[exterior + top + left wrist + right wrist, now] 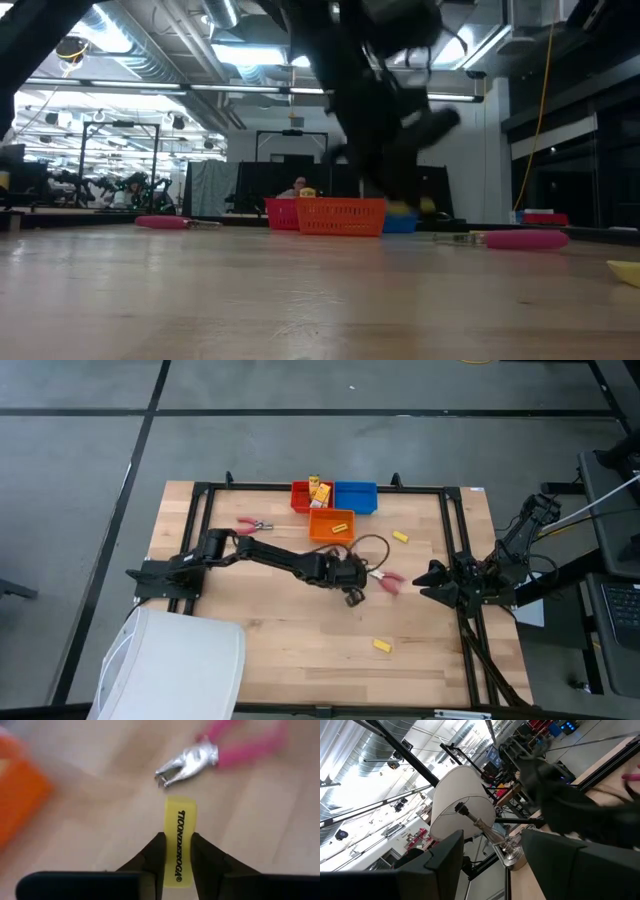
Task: Pick & Place School Supplies
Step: Put the yellow eraser into the orange bin
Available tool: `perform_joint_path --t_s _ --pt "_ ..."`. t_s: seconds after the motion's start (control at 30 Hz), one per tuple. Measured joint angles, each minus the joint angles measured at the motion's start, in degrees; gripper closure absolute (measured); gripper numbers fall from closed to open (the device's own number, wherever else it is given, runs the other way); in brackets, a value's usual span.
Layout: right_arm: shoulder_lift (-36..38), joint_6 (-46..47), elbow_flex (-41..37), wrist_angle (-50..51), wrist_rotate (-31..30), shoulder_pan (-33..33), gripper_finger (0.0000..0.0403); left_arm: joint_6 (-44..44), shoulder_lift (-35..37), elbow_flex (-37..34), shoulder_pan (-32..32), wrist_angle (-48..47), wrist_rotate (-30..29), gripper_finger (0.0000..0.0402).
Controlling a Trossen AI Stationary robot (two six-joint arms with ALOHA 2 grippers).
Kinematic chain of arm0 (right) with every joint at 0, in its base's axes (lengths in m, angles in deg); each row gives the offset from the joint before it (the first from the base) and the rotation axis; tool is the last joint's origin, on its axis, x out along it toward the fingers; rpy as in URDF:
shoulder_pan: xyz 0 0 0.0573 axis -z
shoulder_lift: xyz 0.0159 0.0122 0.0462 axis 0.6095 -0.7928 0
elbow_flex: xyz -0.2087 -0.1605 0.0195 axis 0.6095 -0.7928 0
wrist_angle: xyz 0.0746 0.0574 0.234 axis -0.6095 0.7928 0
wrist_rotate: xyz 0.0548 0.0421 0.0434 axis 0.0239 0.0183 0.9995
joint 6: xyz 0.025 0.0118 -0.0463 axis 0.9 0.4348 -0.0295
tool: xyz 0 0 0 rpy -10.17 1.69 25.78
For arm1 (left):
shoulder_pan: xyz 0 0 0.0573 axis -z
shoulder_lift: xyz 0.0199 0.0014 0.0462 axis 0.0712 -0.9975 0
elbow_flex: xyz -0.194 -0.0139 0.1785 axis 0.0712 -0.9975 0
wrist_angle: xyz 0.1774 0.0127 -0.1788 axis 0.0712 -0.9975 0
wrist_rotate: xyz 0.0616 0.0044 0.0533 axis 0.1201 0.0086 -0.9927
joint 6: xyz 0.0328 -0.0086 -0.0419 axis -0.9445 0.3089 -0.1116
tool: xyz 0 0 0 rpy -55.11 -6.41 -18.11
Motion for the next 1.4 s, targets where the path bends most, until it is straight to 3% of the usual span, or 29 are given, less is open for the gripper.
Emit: perform_joint_path --t_s 0.1,0.27,0.37,0.67,0.87,1.0,1.23,1.4 --pt "-0.02 -0.02 0.0 0.01 -0.01 0.0 0.0198 6.04 2.19 0.11 -0.76 -1.07 -5.35 0.0333" --pt "-0.02 -0.03 0.0 -0.02 0.0 0.0 0.0198 6.32 6.02 0.17 -3.58 1.31 -12.4 0.0337" --pt "-0.02 -0.05 0.0 0.0 0.0 0.0 0.0198 7.33 7.15 0.22 -6.02 -0.13 -13.36 0.0337" --pt "-0.02 -0.68 0.0 -0.01 -0.64 0.0 0.0198 -5.41 6.8 0.06 -15.37 -6.25 -6.46 0.0336" --pt "-0.02 -1.7 0.0 -0.19 -2.62 0.0 0.0198 -10.35 6.55 -3.51 -19.59 -2.16 2.41 0.0324" --pt "-0.02 -3.02 0.0 -1.59 -3.85 0.0 0.0198 -9.2 6.62 -7.24 -21.49 0.78 5.65 0.0296" --pt "-0.02 -3.27 0.0 -1.53 -6.49 0.0 0.0198 -13.41 6.78 -7.3 -22.91 2.46 8.42 0.0231" --pt "-0.02 -0.21 0.0 3.68 -12.31 0.01 0.0198 -15.8 7.46 -7.3 -22.25 5.07 11.7 0.0207"
